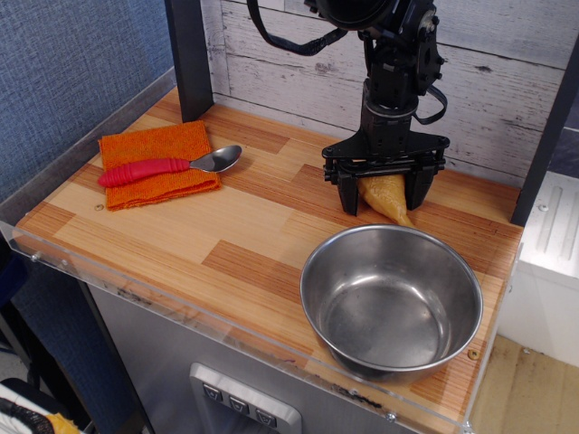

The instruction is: Move toy diagonally little bit top on the right side

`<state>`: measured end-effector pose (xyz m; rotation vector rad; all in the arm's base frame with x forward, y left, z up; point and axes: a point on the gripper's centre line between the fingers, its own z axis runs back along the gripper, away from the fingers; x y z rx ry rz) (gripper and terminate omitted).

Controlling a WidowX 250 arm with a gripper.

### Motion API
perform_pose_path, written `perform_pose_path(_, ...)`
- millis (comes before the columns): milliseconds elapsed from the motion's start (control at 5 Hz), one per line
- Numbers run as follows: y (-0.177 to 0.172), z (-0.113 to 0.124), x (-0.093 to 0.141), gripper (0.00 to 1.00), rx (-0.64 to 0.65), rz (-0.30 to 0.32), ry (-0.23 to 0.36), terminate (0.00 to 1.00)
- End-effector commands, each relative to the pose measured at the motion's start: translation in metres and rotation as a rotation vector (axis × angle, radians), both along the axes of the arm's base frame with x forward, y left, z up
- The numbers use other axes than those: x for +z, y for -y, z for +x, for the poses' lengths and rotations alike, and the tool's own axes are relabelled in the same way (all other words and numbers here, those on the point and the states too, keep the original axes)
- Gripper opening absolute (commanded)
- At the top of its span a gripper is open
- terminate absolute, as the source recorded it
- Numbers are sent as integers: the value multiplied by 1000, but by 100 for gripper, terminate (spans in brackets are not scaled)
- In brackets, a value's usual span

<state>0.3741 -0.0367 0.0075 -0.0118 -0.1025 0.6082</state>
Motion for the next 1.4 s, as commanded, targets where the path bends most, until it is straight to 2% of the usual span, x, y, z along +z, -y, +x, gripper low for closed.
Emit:
perform_pose_path(0,-5,-4,22,100,13,1,47,0)
perform_pose_path(800,-28,-15,90,100,87,0,147,0)
perform_pose_path(1200,-44,-38,144,100,152,-15,192,0)
